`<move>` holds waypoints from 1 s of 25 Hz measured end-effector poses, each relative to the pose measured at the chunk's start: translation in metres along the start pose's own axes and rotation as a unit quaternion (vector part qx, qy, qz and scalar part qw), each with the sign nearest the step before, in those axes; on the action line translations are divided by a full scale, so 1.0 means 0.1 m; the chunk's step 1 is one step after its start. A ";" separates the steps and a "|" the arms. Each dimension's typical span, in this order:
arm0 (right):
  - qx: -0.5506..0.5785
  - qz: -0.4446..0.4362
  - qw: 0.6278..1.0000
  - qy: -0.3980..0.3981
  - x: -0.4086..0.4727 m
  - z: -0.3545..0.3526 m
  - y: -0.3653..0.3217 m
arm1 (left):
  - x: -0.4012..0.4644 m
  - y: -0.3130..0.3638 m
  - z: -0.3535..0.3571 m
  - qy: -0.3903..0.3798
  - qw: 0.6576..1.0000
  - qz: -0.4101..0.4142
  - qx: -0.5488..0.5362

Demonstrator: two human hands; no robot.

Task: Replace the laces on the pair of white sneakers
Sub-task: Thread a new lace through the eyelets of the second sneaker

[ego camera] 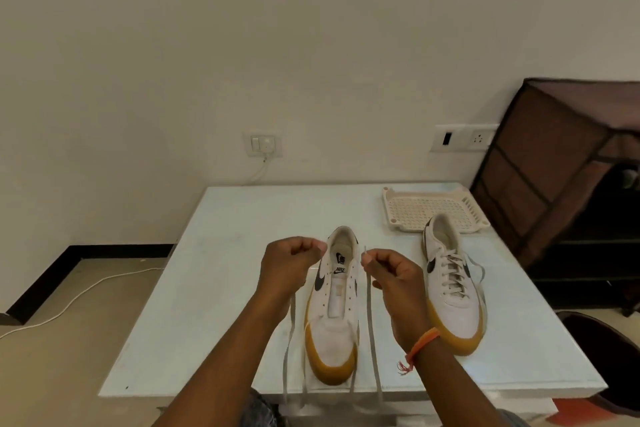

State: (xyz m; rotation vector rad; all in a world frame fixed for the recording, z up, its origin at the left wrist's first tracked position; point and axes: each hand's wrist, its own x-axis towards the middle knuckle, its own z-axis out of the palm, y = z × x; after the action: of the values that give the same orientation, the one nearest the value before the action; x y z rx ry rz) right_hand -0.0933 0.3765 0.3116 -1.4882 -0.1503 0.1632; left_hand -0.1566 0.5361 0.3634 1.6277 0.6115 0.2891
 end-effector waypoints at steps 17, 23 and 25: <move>0.159 -0.242 0.957 -0.020 -0.73 0.34 -3.25 | -1.28 2.76 -0.05 -0.021 0.930 0.310 -0.197; 0.170 -0.245 0.954 -0.012 -0.79 0.37 -3.32 | -1.43 2.82 -0.07 -0.022 0.920 0.295 -0.257; 0.179 -0.239 0.954 -0.018 -0.79 0.37 -3.32 | -1.45 2.84 -0.07 -0.040 0.925 0.264 -0.270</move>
State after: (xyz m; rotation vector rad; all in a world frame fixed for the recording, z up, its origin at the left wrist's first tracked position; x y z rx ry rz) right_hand -0.1729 0.3717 0.6458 -1.0519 -0.4800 -0.1694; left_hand -0.2175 0.4502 0.6642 1.2268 -0.0001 0.7170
